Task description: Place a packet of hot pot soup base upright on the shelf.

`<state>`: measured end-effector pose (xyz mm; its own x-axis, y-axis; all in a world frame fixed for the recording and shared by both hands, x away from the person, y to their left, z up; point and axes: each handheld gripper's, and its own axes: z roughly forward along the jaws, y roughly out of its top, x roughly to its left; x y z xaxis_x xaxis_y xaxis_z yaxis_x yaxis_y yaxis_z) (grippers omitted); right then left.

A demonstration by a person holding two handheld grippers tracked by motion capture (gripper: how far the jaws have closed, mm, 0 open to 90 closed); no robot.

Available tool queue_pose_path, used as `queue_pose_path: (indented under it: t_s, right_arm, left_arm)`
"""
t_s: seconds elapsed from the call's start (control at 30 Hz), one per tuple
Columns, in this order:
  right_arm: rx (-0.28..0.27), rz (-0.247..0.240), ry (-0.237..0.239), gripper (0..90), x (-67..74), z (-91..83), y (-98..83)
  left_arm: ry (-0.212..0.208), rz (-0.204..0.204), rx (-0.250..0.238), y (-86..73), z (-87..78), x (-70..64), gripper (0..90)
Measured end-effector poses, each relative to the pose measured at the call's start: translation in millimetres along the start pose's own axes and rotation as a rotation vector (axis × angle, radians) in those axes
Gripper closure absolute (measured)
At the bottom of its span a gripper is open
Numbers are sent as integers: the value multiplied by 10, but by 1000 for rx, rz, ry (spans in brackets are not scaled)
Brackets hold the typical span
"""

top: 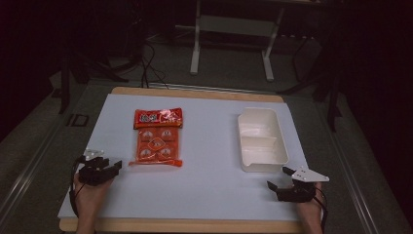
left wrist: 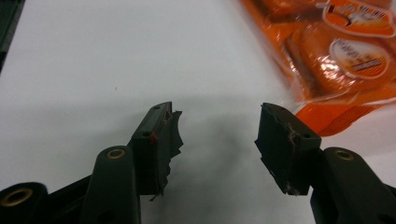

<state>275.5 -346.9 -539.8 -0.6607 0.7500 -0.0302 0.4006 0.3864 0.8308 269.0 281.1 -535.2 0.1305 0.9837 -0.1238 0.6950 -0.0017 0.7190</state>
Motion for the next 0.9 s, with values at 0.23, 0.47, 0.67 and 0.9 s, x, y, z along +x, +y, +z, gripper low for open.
queue_pose_path:
  t_s: [0.23, 0.47, 0.67, 0.9]
  right_arm:
    - [1, -6, 4, 134, 4, 2, -2]
    - [5, -18, 6, 134, 14, 7, -2]
    - [5, -24, 4, 136, 21, 6, -2]
    - [9, -27, 2, 136, 26, 12, -2]
  left_arm:
    - [-33, -5, -22, 61, -54, -4, 481]
    - [-63, 16, -35, 184, -51, -36, 540]
    - [-90, 48, -9, 256, 40, -86, 631]
    - [-147, 52, 30, 298, 169, -134, 646]
